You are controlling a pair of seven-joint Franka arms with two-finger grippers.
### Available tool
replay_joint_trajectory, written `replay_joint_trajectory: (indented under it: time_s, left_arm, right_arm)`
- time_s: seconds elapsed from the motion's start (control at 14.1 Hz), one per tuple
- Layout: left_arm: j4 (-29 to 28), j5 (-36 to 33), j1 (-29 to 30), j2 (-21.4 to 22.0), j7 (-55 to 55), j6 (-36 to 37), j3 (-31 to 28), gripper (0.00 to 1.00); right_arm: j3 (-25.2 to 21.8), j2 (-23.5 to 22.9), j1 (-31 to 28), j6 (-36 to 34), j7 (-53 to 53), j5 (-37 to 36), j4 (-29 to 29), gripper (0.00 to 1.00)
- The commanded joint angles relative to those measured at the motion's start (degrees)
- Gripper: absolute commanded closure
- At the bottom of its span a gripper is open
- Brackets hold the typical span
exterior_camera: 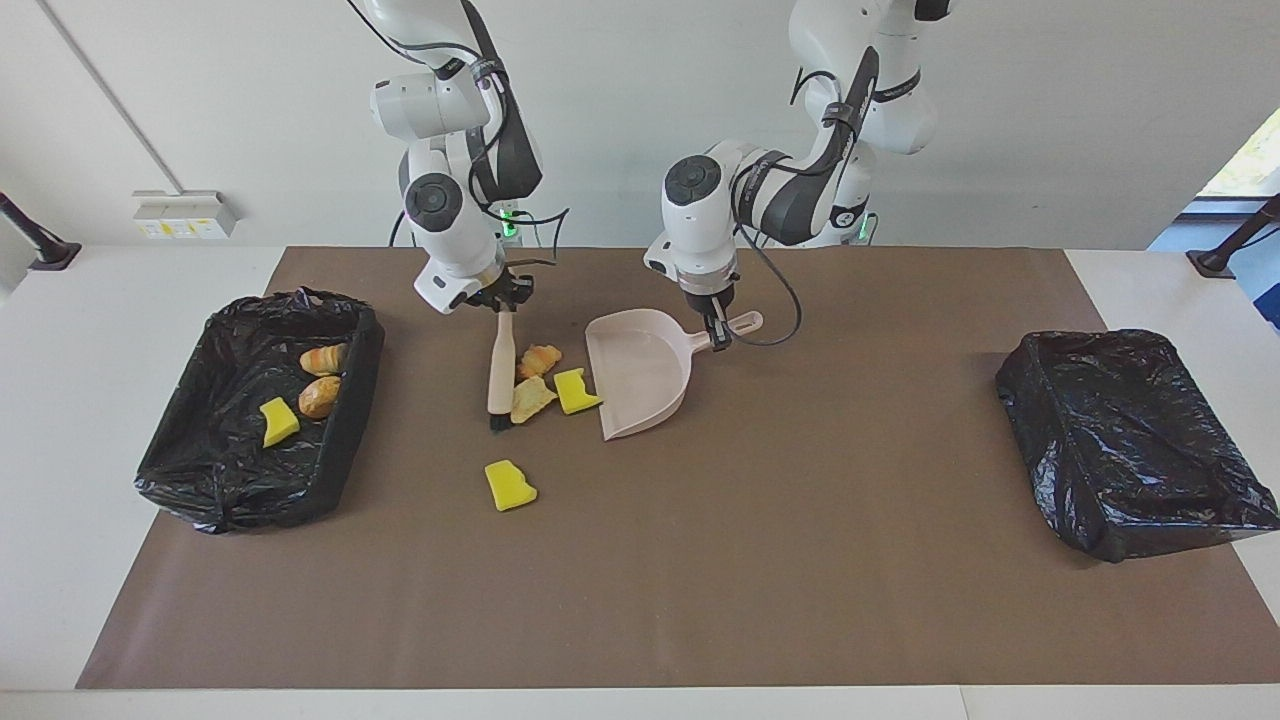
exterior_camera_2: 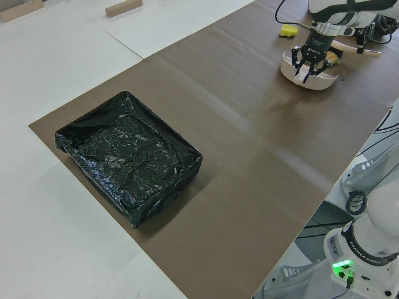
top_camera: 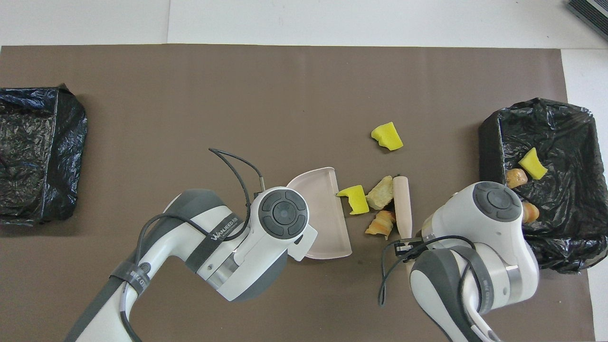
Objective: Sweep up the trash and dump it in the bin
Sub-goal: 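Sweep the remaining trash toward the dustpan with the right gripper's brush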
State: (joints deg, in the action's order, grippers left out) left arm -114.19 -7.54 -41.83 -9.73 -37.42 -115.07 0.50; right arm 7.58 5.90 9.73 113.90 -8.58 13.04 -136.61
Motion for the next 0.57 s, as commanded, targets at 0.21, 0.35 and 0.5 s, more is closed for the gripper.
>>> replay_joint_trajectory:
  time_s: [0.21,0.35,0.5]
  left_arm:
    - [-2.2,-0.2,-0.4,1.7,0.0,1.0,-1.0,1.00]
    - [-2.2,-0.2,-0.1,1.6,0.0,0.2,-1.0,1.00]
    - [-2.3,-0.2,1.0,1.6,0.3,-0.1,-1.0,1.00]
  right_arm:
    - [8.1,-3.6,0.3,3.5,-0.6,17.0,4.4,1.00]
    - [9.5,-3.8,0.4,3.4,-1.2,19.0,5.8,1.00]
    - [9.2,-2.7,0.1,2.1,-0.5,17.9,6.6,1.00]
